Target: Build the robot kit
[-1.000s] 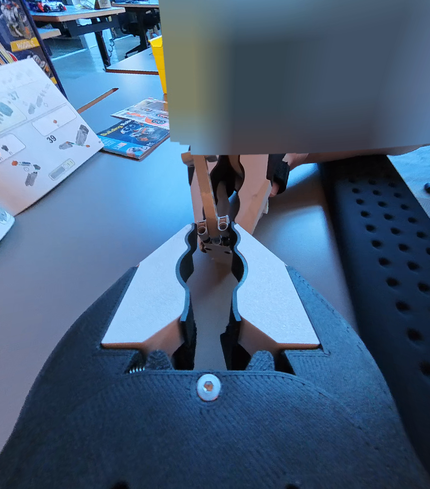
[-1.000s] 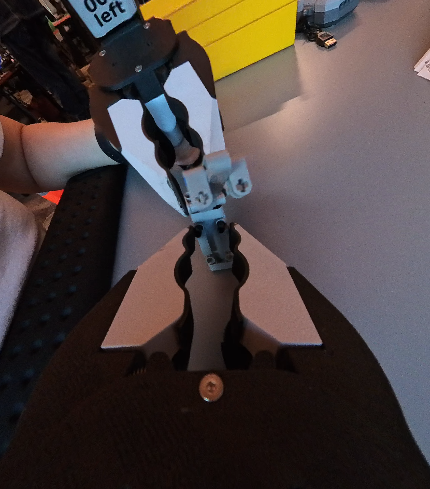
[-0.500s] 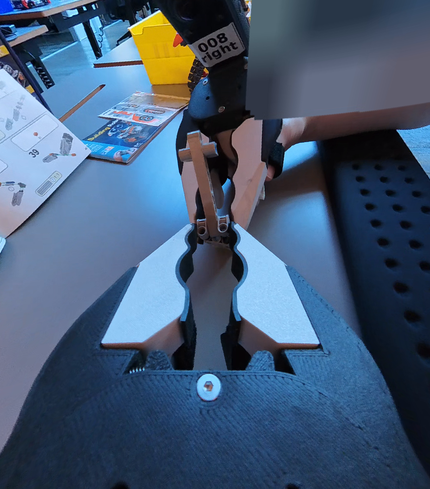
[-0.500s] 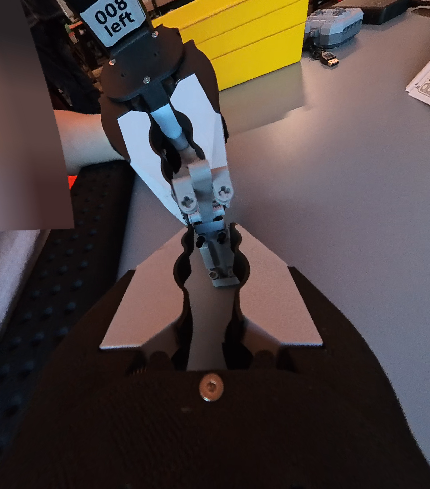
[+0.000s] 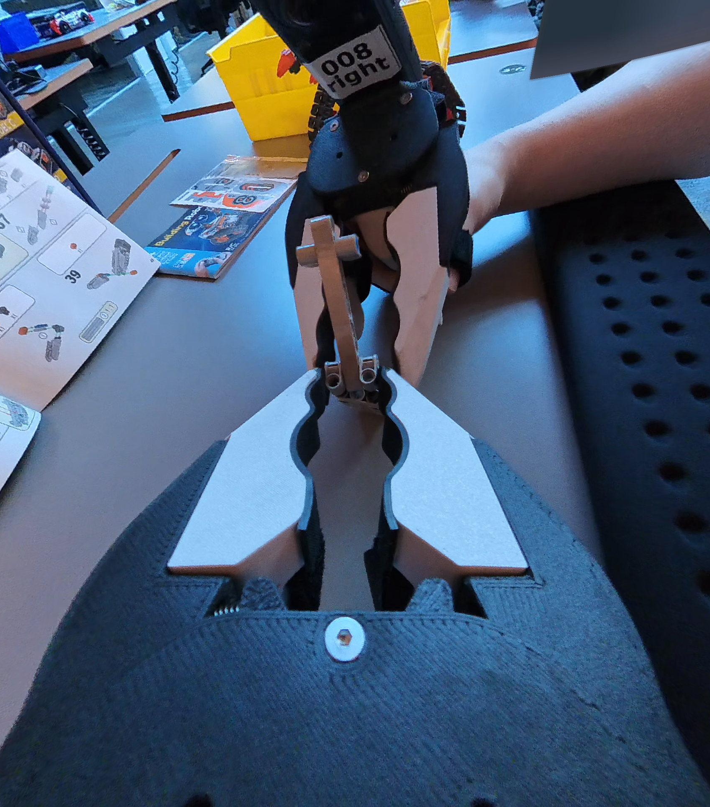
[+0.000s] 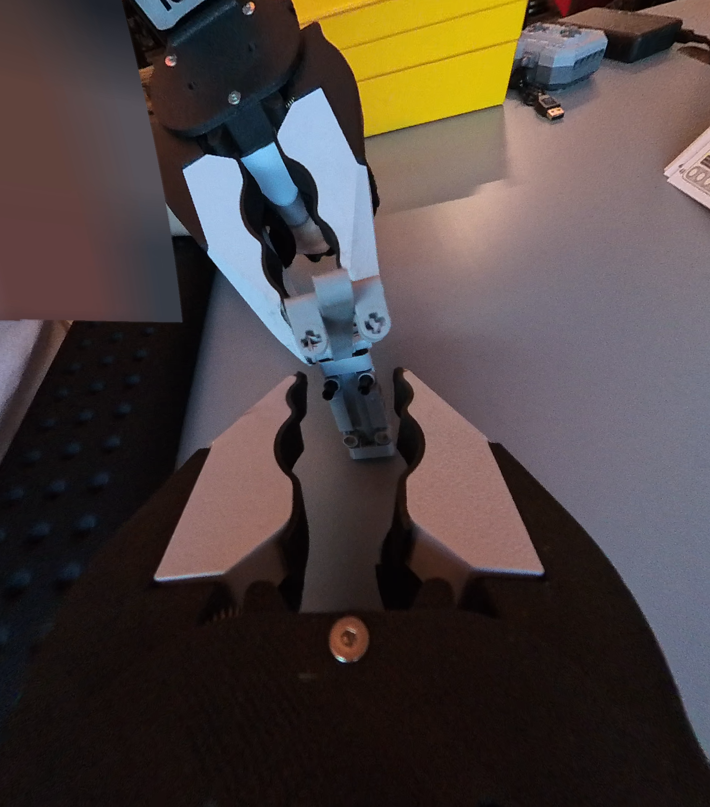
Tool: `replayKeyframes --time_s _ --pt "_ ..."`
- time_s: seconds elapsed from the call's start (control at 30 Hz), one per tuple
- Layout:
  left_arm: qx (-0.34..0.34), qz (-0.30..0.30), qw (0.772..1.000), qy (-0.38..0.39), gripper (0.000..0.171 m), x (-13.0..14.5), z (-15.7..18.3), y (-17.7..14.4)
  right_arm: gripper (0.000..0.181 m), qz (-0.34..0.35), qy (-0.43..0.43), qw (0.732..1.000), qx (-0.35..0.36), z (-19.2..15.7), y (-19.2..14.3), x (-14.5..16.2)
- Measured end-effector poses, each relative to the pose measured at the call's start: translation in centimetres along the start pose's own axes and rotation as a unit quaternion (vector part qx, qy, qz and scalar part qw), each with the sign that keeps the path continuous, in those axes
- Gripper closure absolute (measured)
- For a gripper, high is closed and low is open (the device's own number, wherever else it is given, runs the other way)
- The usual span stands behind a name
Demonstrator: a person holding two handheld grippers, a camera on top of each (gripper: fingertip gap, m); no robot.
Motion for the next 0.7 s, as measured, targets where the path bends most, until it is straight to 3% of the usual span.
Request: replayKeyframes --time_s 0.2,0.3,0.7 --pt "-0.005 -0.001 1.000 0.003 0.149 0.0 0.0 0.0 0.139 -0.042 -0.023 0.998 0.034 0.2 0.7 0.6" --pt "-0.003 0.000 1.000 -0.002 0.149 0.0 0.0 0.0 0.155 -0.048 -0.018 0.998 0.041 0.4 0.7 0.7" --pt "0.055 0.049 0.996 -0.054 0.149 -1.1 0.3 -1.1 0.156 0.006 -0.011 0.999 -0.048 -1.2 0.2 -0.2"
Point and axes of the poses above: each gripper's, where its closed fingertips meet, y out along the fingers, x out of its underside, z = x × y across the jaws, the point moved 3 cm from there along -y, back along the fingers, and after that the axes turned 15 degrees about -x, right-handed, at the moved point
